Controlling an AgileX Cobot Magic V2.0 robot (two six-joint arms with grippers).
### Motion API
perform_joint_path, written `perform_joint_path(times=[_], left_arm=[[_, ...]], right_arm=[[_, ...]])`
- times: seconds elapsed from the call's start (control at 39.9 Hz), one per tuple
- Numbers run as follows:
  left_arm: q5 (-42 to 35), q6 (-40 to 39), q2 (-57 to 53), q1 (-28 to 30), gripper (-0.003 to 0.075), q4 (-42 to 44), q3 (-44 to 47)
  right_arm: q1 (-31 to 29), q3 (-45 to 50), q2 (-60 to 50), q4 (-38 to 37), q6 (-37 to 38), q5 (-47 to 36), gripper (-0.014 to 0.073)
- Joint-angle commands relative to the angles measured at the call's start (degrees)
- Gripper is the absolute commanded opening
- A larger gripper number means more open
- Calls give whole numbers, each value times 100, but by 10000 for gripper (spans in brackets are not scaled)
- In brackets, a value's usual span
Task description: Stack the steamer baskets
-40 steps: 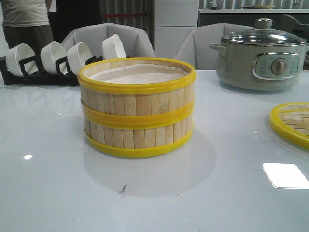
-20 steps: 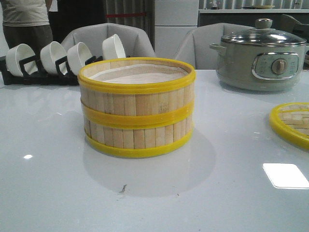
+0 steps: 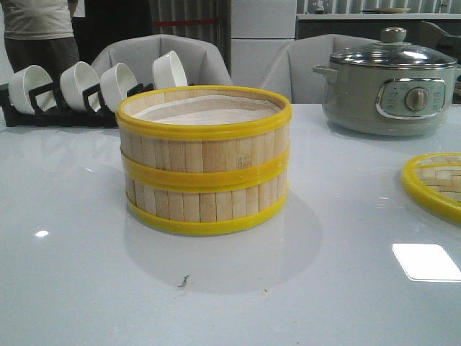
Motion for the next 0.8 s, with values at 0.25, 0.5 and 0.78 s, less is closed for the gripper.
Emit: perform_joint_path(times=[0.25,0.5,0.78], left_arm=[[-472,-58,4,-30,87,61,-156],[-472,-58,4,-30,87,61,-156],[-472,-58,4,-30,87,61,-156]], right_arm=[[12,-218,-76,26,-11,-331,503],[12,-218,-76,31,-11,-280,503],[12,-218,-65,46,-11,-51,503]])
